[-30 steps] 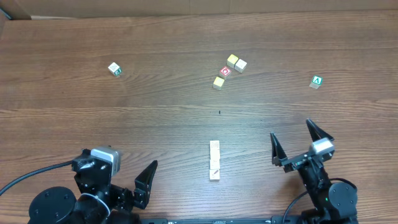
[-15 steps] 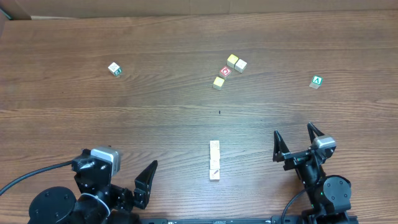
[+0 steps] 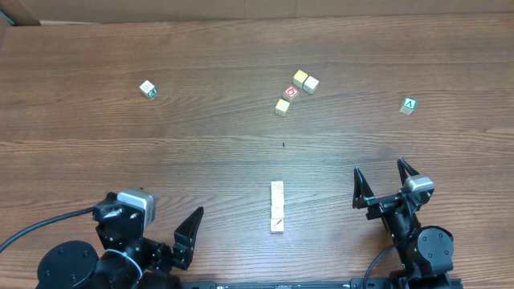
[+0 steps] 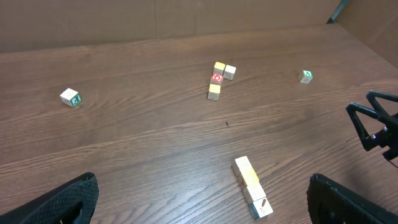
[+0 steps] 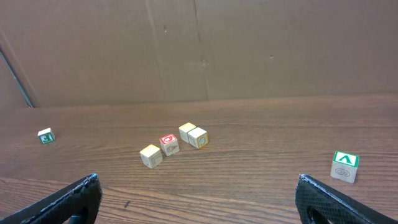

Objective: Flip 4 blocks

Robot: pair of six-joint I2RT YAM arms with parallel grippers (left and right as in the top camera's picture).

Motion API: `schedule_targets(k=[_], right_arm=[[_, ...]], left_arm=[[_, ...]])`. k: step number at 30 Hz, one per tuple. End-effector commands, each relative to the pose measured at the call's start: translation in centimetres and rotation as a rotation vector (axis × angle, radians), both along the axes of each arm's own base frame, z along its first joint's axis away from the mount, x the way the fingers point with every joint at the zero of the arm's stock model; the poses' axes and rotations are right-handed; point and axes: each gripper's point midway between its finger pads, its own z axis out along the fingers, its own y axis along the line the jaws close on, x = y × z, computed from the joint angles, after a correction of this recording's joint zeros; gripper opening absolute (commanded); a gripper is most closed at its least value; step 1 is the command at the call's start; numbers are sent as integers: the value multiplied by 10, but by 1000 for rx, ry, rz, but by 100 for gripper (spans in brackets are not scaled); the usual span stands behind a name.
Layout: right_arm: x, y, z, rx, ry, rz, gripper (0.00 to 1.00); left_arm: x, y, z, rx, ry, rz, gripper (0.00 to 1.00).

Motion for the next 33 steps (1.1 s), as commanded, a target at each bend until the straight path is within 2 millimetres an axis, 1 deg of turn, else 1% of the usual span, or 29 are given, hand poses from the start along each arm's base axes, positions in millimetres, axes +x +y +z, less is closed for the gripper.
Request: schedule_targets(k=[1, 24, 26, 29, 31, 33], right_arm=[[0, -1, 0, 2, -9, -6, 100], [0, -1, 0, 2, -9, -6, 100], [0, -1, 0, 2, -9, -6, 100], [0, -1, 0, 2, -9, -6, 100], [0, -1, 0, 2, -9, -6, 100], [0, -1, 0, 2, -9, -6, 100]], left_arm=[[-1, 1, 1, 8, -8, 0, 100], [0, 3, 1, 25, -16, 4, 100], [2, 6, 4, 80, -59, -4, 100], [8, 4, 10, 183, -209, -60, 100], [11, 4, 7, 230, -313, -75, 100], [12, 4, -1, 248, -390, -73, 100]])
